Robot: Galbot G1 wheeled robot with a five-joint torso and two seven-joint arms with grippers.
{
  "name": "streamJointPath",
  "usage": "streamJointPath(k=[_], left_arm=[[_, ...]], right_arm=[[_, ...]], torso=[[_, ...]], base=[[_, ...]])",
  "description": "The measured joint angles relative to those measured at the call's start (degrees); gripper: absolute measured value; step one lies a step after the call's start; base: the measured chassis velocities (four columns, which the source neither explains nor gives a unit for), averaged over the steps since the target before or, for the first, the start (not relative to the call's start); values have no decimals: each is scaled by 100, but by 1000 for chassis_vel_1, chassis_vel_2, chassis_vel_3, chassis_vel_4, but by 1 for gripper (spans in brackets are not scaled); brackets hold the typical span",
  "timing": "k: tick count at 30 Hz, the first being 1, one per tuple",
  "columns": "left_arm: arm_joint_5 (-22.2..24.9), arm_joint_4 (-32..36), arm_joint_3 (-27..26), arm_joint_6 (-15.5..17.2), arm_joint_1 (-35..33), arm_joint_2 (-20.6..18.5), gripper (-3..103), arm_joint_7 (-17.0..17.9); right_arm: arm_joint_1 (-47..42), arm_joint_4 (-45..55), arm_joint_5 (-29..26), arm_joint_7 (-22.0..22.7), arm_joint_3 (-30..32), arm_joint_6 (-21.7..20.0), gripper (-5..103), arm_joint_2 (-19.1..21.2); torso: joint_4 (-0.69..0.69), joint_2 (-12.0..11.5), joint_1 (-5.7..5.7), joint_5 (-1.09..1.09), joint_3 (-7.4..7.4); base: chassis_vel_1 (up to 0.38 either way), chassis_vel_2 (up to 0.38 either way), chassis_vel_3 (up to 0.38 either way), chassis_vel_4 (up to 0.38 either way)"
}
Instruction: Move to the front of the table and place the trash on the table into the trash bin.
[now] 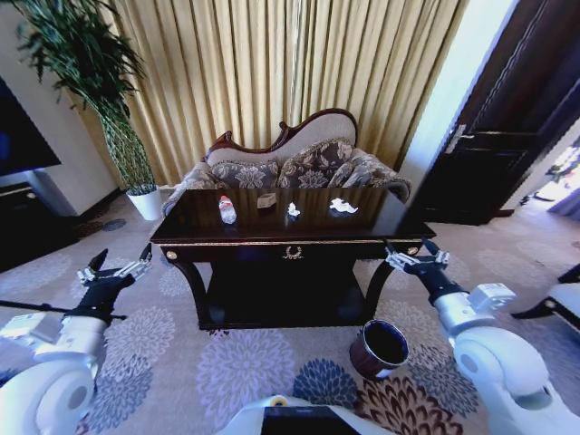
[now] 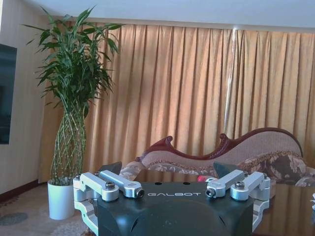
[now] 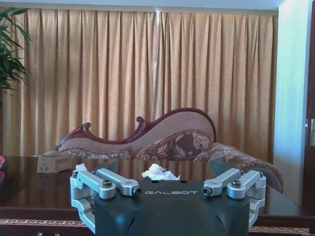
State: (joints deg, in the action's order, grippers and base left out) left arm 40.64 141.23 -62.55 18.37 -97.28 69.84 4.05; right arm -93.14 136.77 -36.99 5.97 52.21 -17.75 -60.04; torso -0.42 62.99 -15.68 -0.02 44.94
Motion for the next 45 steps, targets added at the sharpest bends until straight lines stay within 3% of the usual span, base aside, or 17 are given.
streamJointPath(k=[19, 45], left_arm=[[1, -15, -7, -44, -16, 21, 100, -43], [-3, 22, 7, -84, -37, 44, 100, -63]], right_arm=[[-8, -6, 15, -31, 3, 18, 100, -10], [-23, 45, -32, -21, -27, 63, 100, -31]], torso=[[-1, -2, -4, 0, 2], [0, 0, -1, 0, 1]], base=[[-146, 134, 148, -128], [-16, 22, 21, -20]])
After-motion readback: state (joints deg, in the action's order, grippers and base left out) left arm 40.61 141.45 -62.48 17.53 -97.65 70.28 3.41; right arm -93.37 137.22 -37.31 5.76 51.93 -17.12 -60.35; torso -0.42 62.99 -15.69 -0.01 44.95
